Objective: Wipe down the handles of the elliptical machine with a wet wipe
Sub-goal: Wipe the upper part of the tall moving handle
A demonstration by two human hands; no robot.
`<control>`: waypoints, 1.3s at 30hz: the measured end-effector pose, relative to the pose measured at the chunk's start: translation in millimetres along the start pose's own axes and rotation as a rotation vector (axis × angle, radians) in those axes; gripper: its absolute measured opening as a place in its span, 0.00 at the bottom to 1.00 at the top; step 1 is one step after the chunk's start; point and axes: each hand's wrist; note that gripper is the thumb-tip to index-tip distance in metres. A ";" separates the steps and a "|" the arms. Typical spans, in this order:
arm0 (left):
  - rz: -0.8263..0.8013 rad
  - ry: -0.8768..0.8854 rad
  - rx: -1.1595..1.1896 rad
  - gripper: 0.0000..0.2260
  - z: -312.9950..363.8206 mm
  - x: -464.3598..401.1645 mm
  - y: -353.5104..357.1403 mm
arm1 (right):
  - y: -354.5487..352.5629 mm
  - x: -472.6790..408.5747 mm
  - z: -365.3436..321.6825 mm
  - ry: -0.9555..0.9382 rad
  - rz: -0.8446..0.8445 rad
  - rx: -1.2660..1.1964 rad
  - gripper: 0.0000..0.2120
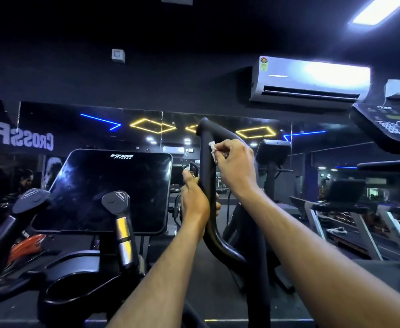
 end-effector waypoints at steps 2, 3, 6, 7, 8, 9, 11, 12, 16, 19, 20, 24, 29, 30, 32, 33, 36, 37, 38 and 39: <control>0.004 -0.021 -0.003 0.33 0.1 -0.5 -1.6 | -4.5 8.3 2.9 0.004 -0.054 -0.030 0.07; -0.009 -0.041 0.007 0.31 0.3 -0.7 -3.0 | -8.1 14.8 2.8 -0.005 -0.081 -0.050 0.06; -0.019 -0.081 0.027 0.24 5.1 4.7 -6.3 | -22.7 50.7 0.6 -0.055 -0.147 -0.076 0.05; -0.003 -0.087 0.019 0.22 7.9 8.2 -6.3 | -27.2 63.9 0.8 -0.068 -0.167 -0.079 0.05; 0.010 -0.095 0.022 0.21 9.3 11.9 -6.2 | -31.4 74.8 1.7 -0.074 -0.193 -0.085 0.06; 0.019 -0.106 0.042 0.20 8.9 15.2 -6.4 | -33.8 81.5 4.0 -0.077 -0.223 -0.086 0.06; 0.017 -0.131 0.101 0.21 1.7 20.9 -8.3 | -34.0 79.5 6.1 -0.077 -0.235 -0.077 0.07; 0.017 -0.135 0.126 0.22 -2.9 25.1 -9.0 | -31.4 73.0 5.6 -0.076 -0.205 -0.081 0.07; 0.022 -0.206 0.177 0.28 -21.7 41.8 -10.2 | -16.5 44.8 -3.7 -0.034 -0.068 -0.128 0.07; 0.033 -0.240 0.169 0.26 -22.9 49.6 -9.6 | -20.5 56.7 -2.7 -0.049 -0.130 -0.119 0.07; 0.045 -0.235 0.172 0.26 -21.0 51.8 -8.4 | -25.5 66.9 -0.7 -0.074 -0.175 -0.108 0.07; 0.125 -0.228 0.192 0.27 -18.6 55.6 -1.9 | -44.4 93.7 8.3 -0.239 -0.375 -0.084 0.05; 0.096 -0.232 0.269 0.29 -25.8 51.9 -1.9 | -31.3 50.3 10.1 -0.345 -0.248 -0.052 0.05; 0.087 -0.232 0.271 0.30 -26.3 52.9 -2.5 | -28.2 46.4 9.7 -0.298 -0.212 -0.085 0.06; 0.083 -0.231 0.246 0.31 -26.1 55.6 -3.4 | -26.0 55.4 7.4 -0.208 -0.175 -0.139 0.08; 0.096 -0.223 0.225 0.31 -26.4 56.1 -4.1 | -26.8 67.1 7.4 -0.182 -0.186 -0.153 0.08; 0.147 -0.219 0.198 0.30 -27.3 57.8 -6.6 | -38.9 106.2 9.5 -0.184 -0.283 -0.189 0.08; 0.157 -0.218 0.199 0.30 -28.0 58.1 -6.5 | -43.3 113.3 11.7 -0.200 -0.312 -0.190 0.08; 0.161 -0.217 0.205 0.30 -28.0 59.2 -5.3 | -45.8 114.8 14.6 -0.222 -0.336 -0.179 0.08; 0.165 -0.217 0.213 0.31 -27.1 61.6 -3.6 | -47.9 112.1 15.8 -0.249 -0.355 -0.160 0.07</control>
Point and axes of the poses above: each hand's wrist, its own x-axis away from the middle knuckle, its own y-axis out of the palm, z = x × y, and after that the axes turned 3 degrees about z, right-handed
